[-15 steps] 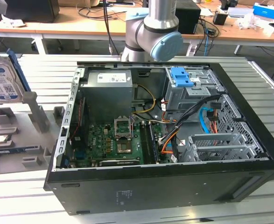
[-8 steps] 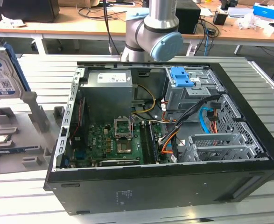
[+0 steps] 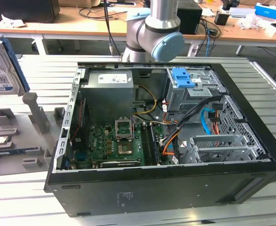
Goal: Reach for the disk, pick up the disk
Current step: 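Pick up the disk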
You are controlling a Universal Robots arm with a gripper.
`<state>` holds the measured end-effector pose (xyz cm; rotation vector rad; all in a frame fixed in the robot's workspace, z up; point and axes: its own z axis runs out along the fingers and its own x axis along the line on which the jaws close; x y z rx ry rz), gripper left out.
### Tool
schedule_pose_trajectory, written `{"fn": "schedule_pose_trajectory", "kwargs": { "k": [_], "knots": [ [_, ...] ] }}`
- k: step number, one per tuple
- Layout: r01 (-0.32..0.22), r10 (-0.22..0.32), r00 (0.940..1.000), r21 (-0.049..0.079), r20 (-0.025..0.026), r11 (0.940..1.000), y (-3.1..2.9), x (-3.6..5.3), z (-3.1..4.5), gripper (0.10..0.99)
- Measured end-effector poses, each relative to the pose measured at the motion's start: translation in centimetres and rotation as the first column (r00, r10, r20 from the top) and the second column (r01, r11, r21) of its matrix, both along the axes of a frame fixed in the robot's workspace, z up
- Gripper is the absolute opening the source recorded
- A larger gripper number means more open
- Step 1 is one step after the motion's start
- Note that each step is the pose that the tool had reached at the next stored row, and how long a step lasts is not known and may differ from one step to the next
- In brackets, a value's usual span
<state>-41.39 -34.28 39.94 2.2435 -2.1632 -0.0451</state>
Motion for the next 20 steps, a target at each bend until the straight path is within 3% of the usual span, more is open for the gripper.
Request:
{"fn": "schedule_pose_trajectory", "kwargs": {
  "k": [10, 20],
  "knots": [
    [0.000, 0.000, 1.0000, 0.000, -0.0001, 1.0000, 0.00, 0.00, 2.46, 0.365],
    [0.000, 0.000, 1.0000, 0.000, -0.0001, 1.0000, 0.00, 0.00, 4.43, 0.365]
  ]
}}
